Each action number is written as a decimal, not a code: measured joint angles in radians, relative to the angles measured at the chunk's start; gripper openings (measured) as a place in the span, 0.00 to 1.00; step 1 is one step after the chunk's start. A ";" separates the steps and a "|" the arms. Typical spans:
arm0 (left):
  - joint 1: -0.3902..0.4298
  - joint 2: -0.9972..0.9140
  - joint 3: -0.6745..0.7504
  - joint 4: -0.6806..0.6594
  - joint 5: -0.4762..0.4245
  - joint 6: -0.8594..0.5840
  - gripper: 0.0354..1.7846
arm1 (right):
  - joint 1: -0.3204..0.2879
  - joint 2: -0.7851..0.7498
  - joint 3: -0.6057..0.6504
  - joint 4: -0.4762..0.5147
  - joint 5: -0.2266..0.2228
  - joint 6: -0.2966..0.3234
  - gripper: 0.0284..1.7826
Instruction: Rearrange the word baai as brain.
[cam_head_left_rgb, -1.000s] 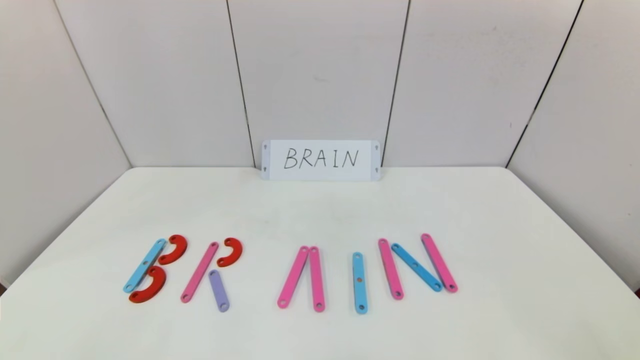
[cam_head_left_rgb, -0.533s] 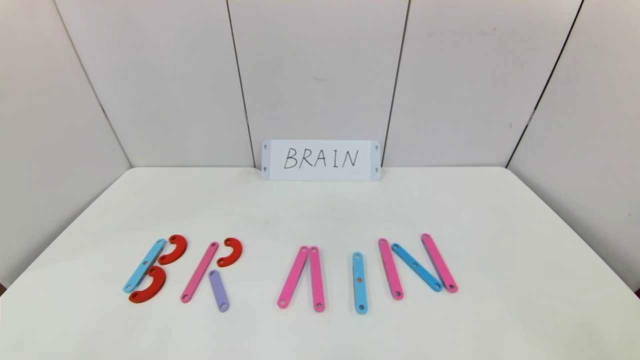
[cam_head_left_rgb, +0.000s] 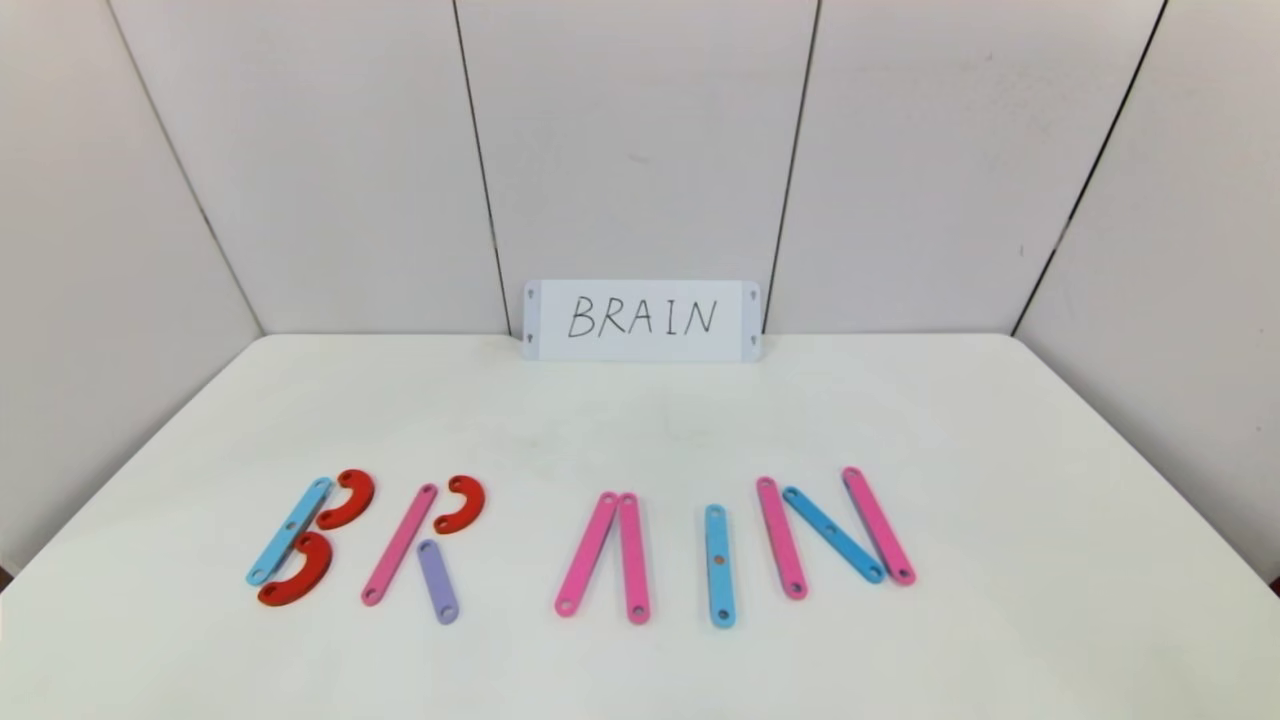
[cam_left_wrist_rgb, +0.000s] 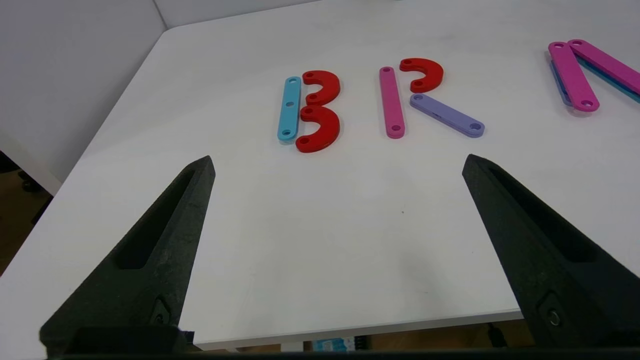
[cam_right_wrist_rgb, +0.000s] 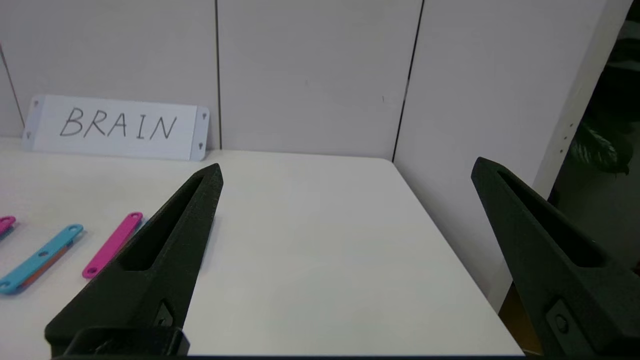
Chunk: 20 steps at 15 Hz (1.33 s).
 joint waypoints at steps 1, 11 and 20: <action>0.000 0.000 0.000 0.000 0.000 0.000 0.97 | 0.000 0.000 0.000 0.051 0.001 -0.006 0.98; 0.000 0.000 0.000 0.000 0.000 0.000 0.97 | 0.000 0.000 0.000 0.295 0.072 0.076 0.98; 0.000 0.000 0.000 0.000 0.000 0.000 0.97 | 0.000 0.000 0.000 0.293 0.062 0.098 0.98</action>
